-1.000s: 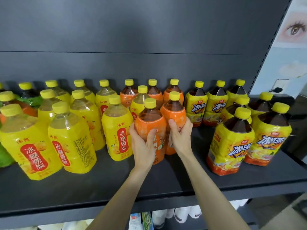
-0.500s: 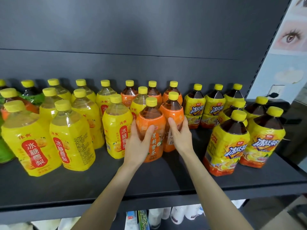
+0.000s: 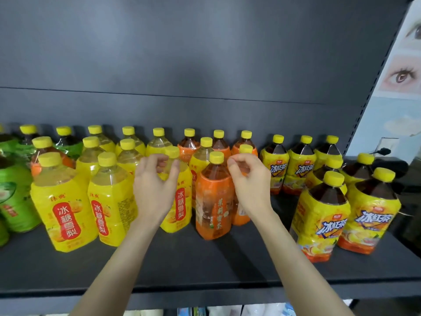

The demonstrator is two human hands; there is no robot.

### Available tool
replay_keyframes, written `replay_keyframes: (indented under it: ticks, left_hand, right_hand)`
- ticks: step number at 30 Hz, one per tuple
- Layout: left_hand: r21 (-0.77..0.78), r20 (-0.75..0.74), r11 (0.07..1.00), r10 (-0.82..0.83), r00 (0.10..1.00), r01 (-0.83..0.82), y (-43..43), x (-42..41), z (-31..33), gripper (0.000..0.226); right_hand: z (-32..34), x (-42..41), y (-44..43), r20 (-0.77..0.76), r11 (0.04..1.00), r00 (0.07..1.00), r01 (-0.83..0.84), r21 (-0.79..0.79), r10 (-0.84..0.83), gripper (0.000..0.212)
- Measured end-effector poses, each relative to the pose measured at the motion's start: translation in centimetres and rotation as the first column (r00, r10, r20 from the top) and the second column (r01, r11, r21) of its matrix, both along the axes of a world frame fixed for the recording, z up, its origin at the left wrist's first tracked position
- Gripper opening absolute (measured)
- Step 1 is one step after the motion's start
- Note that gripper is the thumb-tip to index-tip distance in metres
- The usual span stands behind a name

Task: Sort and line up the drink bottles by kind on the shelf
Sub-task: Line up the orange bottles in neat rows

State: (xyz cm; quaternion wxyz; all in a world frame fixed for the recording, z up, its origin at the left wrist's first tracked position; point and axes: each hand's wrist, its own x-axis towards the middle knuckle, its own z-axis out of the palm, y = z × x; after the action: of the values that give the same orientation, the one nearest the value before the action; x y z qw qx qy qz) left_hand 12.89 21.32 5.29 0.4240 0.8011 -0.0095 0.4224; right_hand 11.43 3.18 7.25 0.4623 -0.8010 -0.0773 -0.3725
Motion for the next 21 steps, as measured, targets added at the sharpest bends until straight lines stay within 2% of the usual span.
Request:
replay_keyframes:
  ticks: [3, 6, 10, 12, 14, 18, 21]
  left_hand:
    - [0.025, -0.096, 1.000, -0.016, 0.995, 0.018, 0.9, 2.4, 1.0, 0.043]
    - [0.012, -0.176, 0.993, -0.110, 0.978, 0.114, 1.0, 4.4, 1.2, 0.052]
    - [-0.043, -0.259, 0.961, -0.274, 0.926, 0.273, 1.7, 6.1, -0.1, 0.065]
    - [-0.040, -0.239, 0.951, -0.307, 0.921, 0.306, 2.0, 6.3, -0.7, 0.056]
    - [-0.039, -0.208, 0.941, -0.336, 0.919, 0.335, 2.2, 6.2, -1.0, 0.046]
    - [0.012, -0.174, 0.932, -0.354, 0.919, 0.361, 2.4, 5.7, -1.3, 0.046]
    - [0.048, -0.153, 0.929, -0.356, 0.922, 0.367, 2.9, 5.2, -1.4, 0.042]
  right_hand:
    - [2.7, 2.5, 1.6, -0.037, 0.994, 0.999, -0.021, -0.108, 0.017, 0.014]
    - [4.7, 5.6, 3.2, -0.216, 0.975, 0.976, -0.038, -0.217, -0.010, 0.028]
    - [5.9, 9.2, 4.1, -0.432, 0.945, 0.899, -0.081, -0.318, -0.068, 0.048]
    - [6.1, 10.3, 4.4, -0.475, 0.927, 0.874, -0.094, -0.363, -0.098, 0.053]
    - [6.2, 11.0, 4.8, -0.511, 0.900, 0.848, -0.106, -0.423, -0.140, 0.050]
    - [6.5, 12.1, 5.3, -0.493, 0.834, 0.835, -0.079, -0.546, -0.243, 0.034]
    - [7.2, 12.0, 5.3, -0.474, 0.808, 0.854, -0.119, -0.577, -0.212, 0.032]
